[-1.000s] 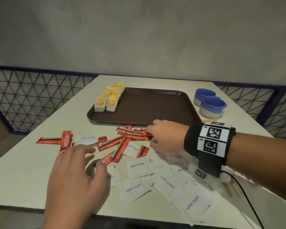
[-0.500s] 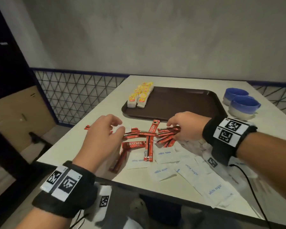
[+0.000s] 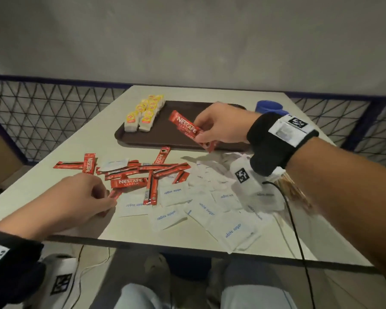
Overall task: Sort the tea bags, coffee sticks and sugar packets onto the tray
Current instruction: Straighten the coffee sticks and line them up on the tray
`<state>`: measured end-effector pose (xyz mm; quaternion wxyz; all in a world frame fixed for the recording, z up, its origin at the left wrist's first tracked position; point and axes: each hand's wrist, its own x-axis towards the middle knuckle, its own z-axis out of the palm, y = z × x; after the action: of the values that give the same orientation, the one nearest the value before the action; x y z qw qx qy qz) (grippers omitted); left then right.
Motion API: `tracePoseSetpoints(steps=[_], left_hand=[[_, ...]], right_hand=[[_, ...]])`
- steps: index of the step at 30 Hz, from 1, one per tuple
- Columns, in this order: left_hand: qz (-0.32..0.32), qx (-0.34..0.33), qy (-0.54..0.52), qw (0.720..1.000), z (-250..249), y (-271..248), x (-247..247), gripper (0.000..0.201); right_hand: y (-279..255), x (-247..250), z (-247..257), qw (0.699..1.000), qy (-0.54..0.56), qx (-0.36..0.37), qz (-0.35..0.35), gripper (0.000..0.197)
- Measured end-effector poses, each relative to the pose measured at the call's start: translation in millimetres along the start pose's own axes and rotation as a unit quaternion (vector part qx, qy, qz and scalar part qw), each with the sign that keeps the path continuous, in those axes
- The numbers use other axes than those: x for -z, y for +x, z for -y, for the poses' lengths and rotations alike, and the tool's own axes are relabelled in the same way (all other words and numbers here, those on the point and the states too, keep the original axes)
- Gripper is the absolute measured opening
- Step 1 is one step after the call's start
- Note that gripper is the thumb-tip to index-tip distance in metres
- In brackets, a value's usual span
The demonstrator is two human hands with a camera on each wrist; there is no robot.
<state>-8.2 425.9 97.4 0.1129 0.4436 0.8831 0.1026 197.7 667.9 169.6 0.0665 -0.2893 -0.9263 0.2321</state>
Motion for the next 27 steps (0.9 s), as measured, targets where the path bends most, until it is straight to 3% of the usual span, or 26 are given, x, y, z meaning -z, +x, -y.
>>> tracePoseSetpoints(steps=[2,4,6,8,11,16,20,24,27], left_hand=[[0.003,-0.001,0.004,1.0,-1,6,3,0.024],[0.01,0.0,-0.033,0.999,4,15,12,0.021],[-0.006,-0.01,-0.124,0.992,3,24,29,0.017],[-0.037,-0.038,-0.222,0.974,-7,37,46,0.026],[0.003,-0.109,-0.367,0.924,-52,53,62,0.02],[0.117,-0.197,-0.51,0.829,-127,99,57,0.021],[0.152,-0.255,-0.576,0.762,-167,135,49,0.041],[0.168,-0.289,-0.608,0.72,-188,153,34,0.035],[0.17,-0.283,-0.626,0.707,-190,160,22,0.023]], right_hand=[[-17,11,-11,0.992,0.121,-0.043,-0.005,0.025],[-30,18,-21,0.963,0.258,-0.082,0.0,0.023],[-35,20,-29,0.937,0.34,-0.079,-0.003,0.02],[-30,19,-32,0.92,0.389,-0.049,-0.007,0.023],[-9,18,-26,0.911,0.413,-0.007,-0.012,0.03],[22,34,-22,0.891,0.447,0.05,-0.053,0.028],[24,58,-47,0.881,0.461,0.058,-0.086,0.031],[20,72,-70,0.897,0.437,0.036,-0.052,0.047],[20,72,-80,0.901,0.433,0.034,0.007,0.042]])
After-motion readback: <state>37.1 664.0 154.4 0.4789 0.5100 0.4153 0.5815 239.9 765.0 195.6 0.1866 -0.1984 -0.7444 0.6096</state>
